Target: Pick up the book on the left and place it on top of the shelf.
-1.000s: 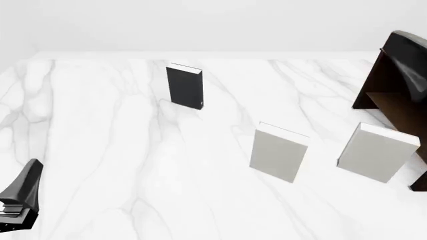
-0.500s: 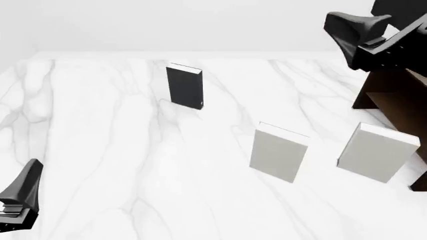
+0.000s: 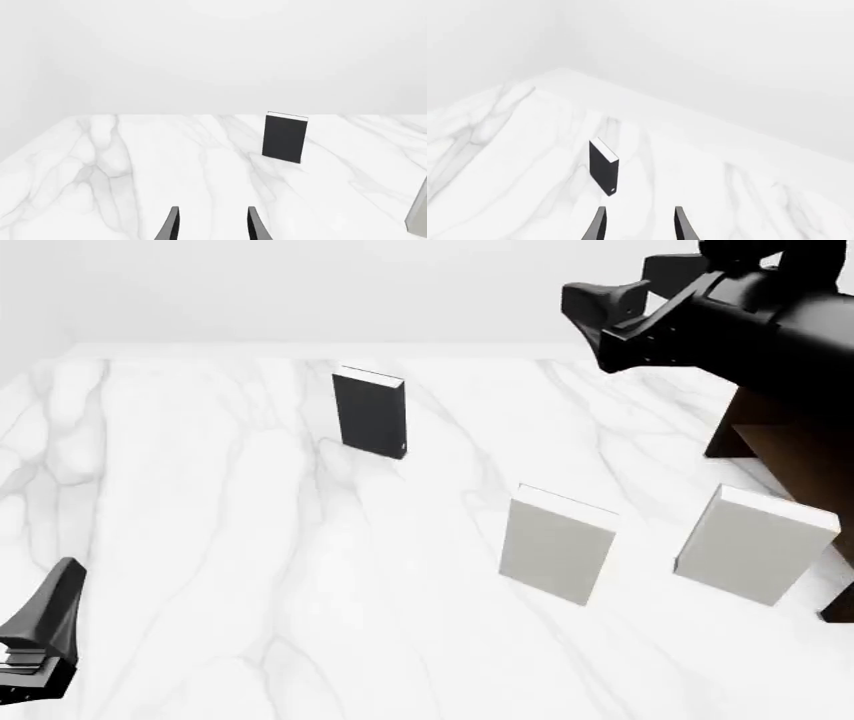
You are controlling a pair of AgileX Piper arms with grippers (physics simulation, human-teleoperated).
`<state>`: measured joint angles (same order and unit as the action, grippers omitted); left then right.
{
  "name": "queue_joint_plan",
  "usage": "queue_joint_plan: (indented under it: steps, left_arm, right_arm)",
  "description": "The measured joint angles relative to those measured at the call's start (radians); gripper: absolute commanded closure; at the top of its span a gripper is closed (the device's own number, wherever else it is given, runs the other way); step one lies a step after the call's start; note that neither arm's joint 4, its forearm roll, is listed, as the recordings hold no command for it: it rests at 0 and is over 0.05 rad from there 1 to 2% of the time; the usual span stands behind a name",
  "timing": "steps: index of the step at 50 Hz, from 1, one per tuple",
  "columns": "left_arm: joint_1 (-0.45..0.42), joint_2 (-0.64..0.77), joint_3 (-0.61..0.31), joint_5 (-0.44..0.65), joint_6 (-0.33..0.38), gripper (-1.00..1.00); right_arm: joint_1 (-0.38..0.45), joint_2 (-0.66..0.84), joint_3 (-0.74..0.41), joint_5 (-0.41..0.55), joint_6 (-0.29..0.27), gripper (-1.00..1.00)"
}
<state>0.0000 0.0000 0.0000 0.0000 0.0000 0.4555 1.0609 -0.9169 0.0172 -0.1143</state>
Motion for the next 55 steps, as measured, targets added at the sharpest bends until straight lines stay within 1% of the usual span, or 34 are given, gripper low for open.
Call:
queue_joint_plan:
  steps: [26,55]
  left_arm:
    - [0.000,0.000,0.000,0.000,0.000,-1.00]
    - [0.000,0.000,0.000,0.000,0.000,-1.00]
  right_arm:
    - [0.020,0.233,-0.093,-0.083,0.023,-1.00]
    - [0.039,0.450,-0.245,-0.144,0.033,-1.00]
